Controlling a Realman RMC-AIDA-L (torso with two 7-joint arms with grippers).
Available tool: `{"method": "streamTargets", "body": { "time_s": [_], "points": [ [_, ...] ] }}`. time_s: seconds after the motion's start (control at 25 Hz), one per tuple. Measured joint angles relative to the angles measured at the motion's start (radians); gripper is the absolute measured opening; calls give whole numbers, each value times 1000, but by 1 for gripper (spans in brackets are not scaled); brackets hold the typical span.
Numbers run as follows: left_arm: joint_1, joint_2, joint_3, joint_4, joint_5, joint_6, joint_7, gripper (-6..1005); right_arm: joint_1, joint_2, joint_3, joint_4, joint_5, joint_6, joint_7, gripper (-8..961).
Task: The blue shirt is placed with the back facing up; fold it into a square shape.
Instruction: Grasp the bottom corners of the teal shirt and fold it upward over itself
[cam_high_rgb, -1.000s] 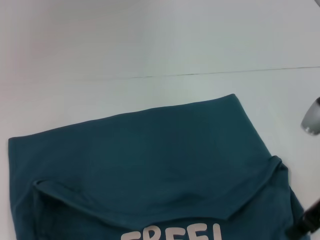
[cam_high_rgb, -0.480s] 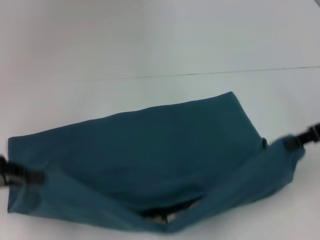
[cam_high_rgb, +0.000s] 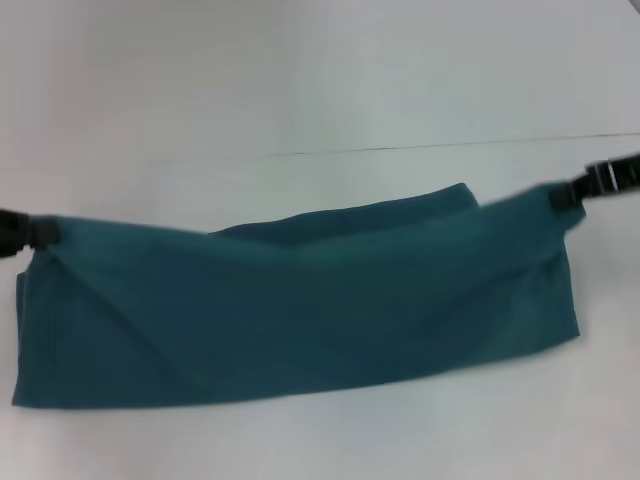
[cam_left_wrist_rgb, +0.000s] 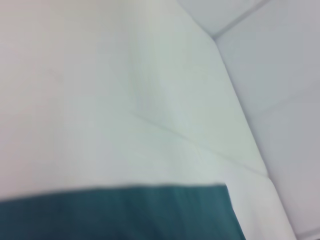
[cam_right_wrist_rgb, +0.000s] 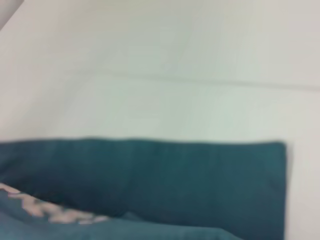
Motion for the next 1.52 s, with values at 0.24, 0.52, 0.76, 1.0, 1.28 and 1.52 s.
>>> {"method": "streamTargets", "body": {
  "time_s": [0.24,0.52,0.76,1.0,1.28,1.52],
  "points": [
    [-8,-16,53,-54,-11,-169,23,52,18,16,-95,47,-3,172,21,70],
    [-4,-44,148,-82,-16,-336,31,51,24,77,-163,97,-2,390,20,87],
    [-1,-72,182,-95,-15,-492,59,51,41,96,-202,169,-2,503,31,102],
    [-5,-84,183,-138,-18,-585,76,52,50,104,-227,228,-2,590,37,117],
    [-3,-104,184,-148,-17,-663,98,52,56,119,-241,251,6,699,44,134],
    [2,-125,182,-146,-30,-743,168,128,77,124,-239,298,14,793,45,148]
  ]
}}
